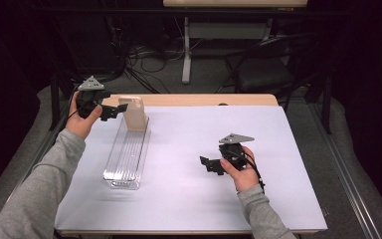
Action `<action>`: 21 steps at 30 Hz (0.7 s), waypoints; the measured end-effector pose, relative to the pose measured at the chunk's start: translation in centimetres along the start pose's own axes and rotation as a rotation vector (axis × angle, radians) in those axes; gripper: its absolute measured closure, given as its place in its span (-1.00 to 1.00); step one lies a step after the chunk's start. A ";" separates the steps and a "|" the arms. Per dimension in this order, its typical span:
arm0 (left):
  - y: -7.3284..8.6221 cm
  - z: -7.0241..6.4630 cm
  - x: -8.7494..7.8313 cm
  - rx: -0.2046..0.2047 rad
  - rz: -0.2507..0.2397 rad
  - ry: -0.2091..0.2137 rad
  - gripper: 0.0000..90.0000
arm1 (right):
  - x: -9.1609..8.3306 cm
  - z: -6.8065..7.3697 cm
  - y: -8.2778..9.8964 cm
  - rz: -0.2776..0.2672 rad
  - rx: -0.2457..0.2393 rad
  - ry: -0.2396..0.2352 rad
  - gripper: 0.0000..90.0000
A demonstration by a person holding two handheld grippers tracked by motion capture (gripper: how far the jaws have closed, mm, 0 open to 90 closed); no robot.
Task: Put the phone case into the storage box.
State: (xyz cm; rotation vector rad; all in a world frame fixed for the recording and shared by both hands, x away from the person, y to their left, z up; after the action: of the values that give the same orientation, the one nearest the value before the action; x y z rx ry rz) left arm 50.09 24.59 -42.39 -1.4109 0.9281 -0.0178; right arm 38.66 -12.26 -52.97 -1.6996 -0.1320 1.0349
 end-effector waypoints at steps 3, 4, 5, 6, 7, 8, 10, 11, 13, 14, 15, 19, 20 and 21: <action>-0.1 -0.2 -0.1 -0.006 -0.008 0.015 -0.66 | 0.0 0.0 0.0 0.000 0.001 0.000 -0.70; -0.1 -0.4 -0.2 -0.010 -0.009 0.022 -0.66 | 0.0 0.0 0.0 0.001 0.002 0.000 -0.70; -0.1 -0.5 -0.2 -0.011 -0.012 0.024 -0.68 | 0.0 0.0 0.0 0.001 0.001 0.000 -0.70; -0.1 -0.6 -0.3 -0.011 -0.012 0.028 -0.72 | 0.0 0.0 0.0 0.002 0.001 0.000 -0.70; -0.1 -0.7 -0.3 -0.011 -0.011 0.036 -0.75 | 0.0 0.0 0.0 0.002 -0.001 0.001 -0.70; -0.2 -0.9 -0.4 -0.012 -0.013 0.040 -0.80 | 0.0 0.0 0.0 0.002 -0.001 0.003 -0.71; -0.2 -1.1 -0.5 -0.017 -0.013 0.050 -0.87 | 0.0 0.0 0.0 0.003 -0.001 0.009 -0.77; -0.2 -1.3 -0.6 -0.024 -0.013 0.059 -0.87 | -0.1 0.0 0.0 0.003 -0.001 0.010 -0.81; -0.2 -1.5 -0.9 -0.020 -0.014 0.055 -0.90 | -0.1 0.0 -0.1 0.000 0.000 0.013 -0.93; -0.2 -1.6 -1.0 -0.019 -0.012 0.061 -0.91 | -0.2 0.0 -0.1 -0.001 -0.002 0.012 -0.97; -0.2 -1.8 -1.1 -0.021 -0.012 0.068 -0.93 | -0.2 0.0 -0.2 0.001 -0.003 0.008 -1.00; -0.1 -2.5 -1.5 -0.016 -0.009 0.082 -0.99 | -0.4 0.2 -0.4 -0.008 -0.007 0.006 -1.00; -0.1 -2.7 -1.6 -0.013 -0.010 0.082 -0.99 | -0.4 0.2 -0.4 -0.010 -0.005 0.007 -1.00; 0.0 -2.9 -1.7 -0.009 -0.009 0.080 -0.99 | -0.4 0.2 -0.4 -0.010 -0.005 0.009 -1.00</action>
State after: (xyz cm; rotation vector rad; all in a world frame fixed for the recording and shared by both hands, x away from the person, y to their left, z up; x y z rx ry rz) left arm 47.38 23.09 -41.15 -1.4309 0.9892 -0.0776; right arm 38.43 -12.18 -52.39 -1.7064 -0.1380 1.0203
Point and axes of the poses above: each handheld gripper's, and its own axes: x roughly forward along the jaws, y roughly out of its underside, z roughly to its left, the point moved 5 cm from there along x, roughly forward along the jaws, and after that the axes turned 13 degrees about -x, right-handed, at the moved point
